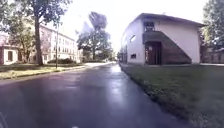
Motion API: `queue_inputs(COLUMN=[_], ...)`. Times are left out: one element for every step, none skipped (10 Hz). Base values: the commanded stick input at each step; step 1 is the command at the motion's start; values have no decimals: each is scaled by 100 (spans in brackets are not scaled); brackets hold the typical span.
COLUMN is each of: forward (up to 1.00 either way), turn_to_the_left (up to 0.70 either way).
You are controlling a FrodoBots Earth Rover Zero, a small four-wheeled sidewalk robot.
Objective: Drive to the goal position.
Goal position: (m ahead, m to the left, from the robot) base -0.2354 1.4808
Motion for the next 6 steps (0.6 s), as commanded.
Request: queue_inputs(forward=[50, 50, 50, 50, 50, 50], turn_to_the_left=[0, 0, 0, 0, 0, 50])
